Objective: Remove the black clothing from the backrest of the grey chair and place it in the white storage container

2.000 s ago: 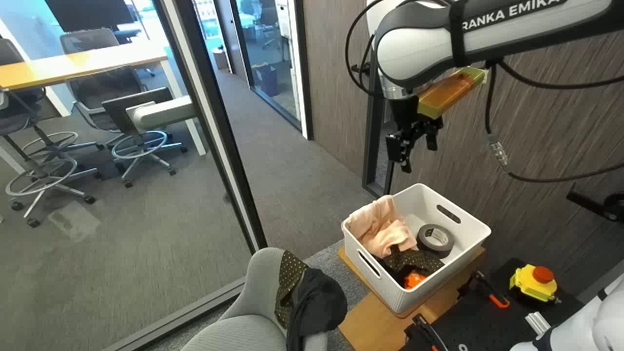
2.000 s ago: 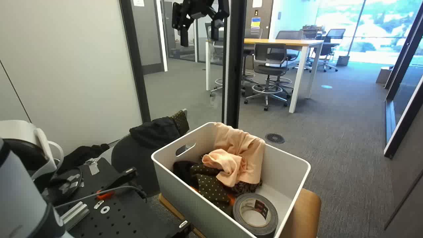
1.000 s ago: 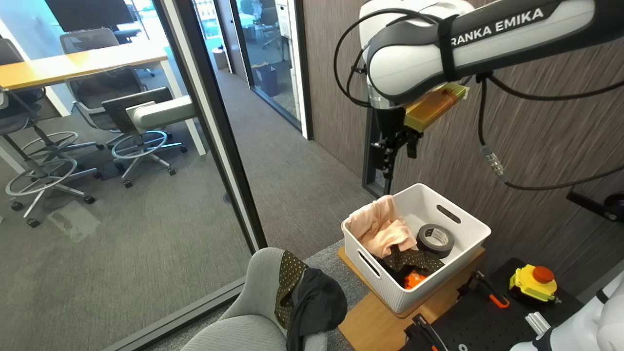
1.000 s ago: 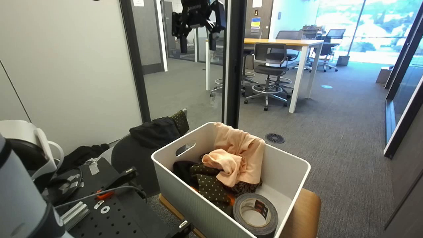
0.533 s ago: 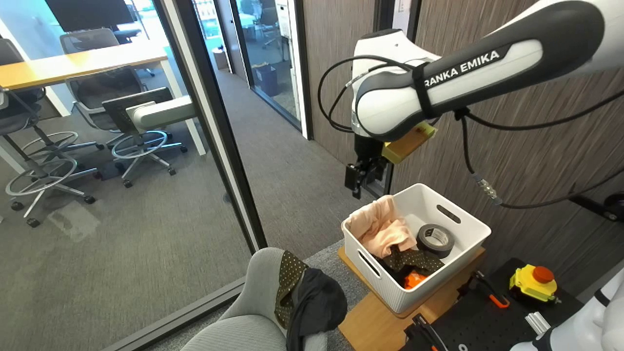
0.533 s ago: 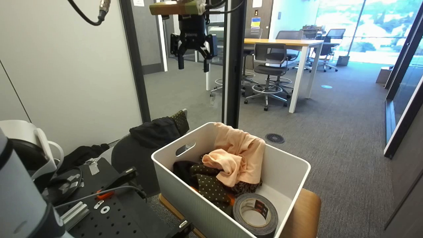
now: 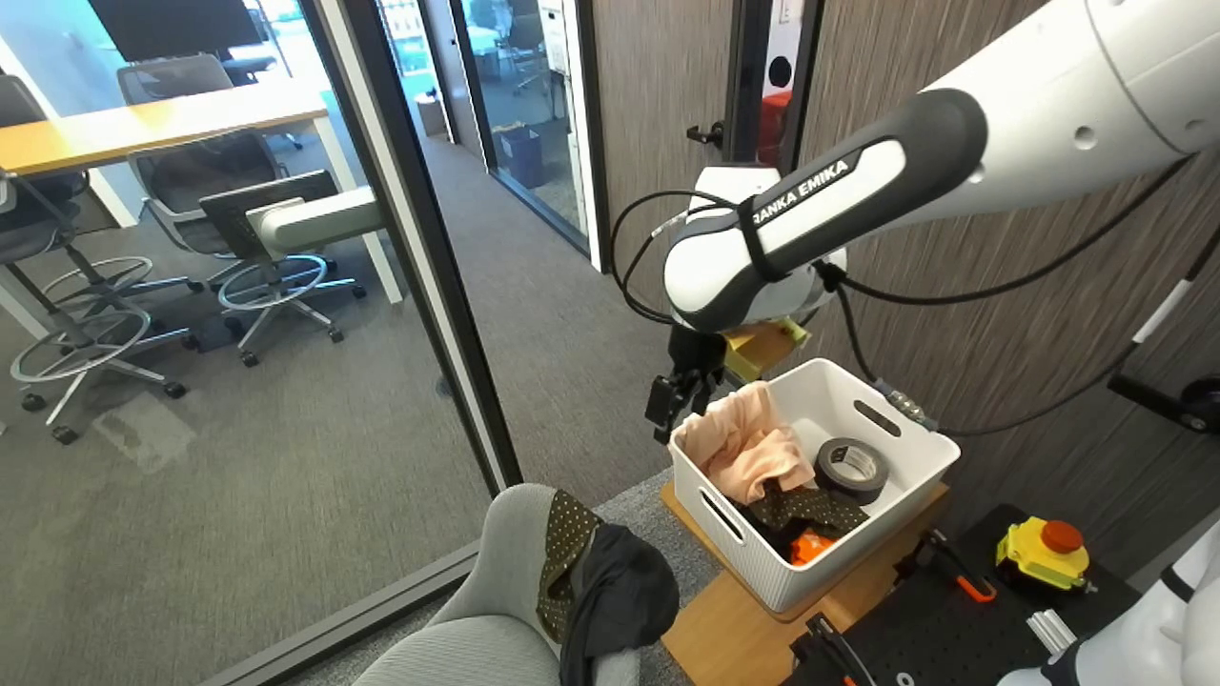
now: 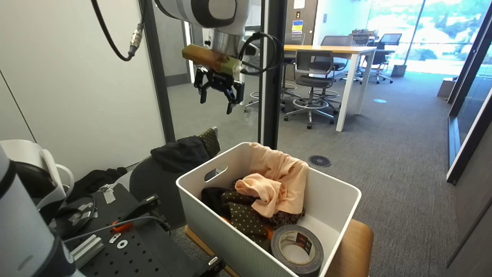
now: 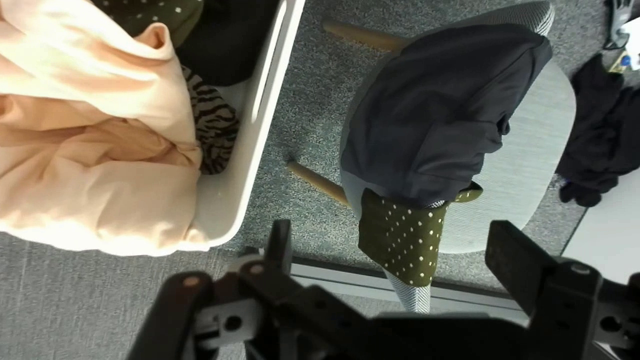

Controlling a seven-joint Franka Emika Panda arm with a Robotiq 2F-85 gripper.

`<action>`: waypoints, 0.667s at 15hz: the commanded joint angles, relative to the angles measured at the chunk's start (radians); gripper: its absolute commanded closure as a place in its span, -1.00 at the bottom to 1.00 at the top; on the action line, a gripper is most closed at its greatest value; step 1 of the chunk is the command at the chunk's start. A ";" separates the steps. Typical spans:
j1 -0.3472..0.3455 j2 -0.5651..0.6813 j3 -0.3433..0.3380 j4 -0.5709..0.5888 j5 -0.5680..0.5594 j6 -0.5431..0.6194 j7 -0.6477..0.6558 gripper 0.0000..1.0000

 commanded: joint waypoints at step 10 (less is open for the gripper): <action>-0.096 0.297 0.072 0.170 0.212 0.037 -0.404 -1.00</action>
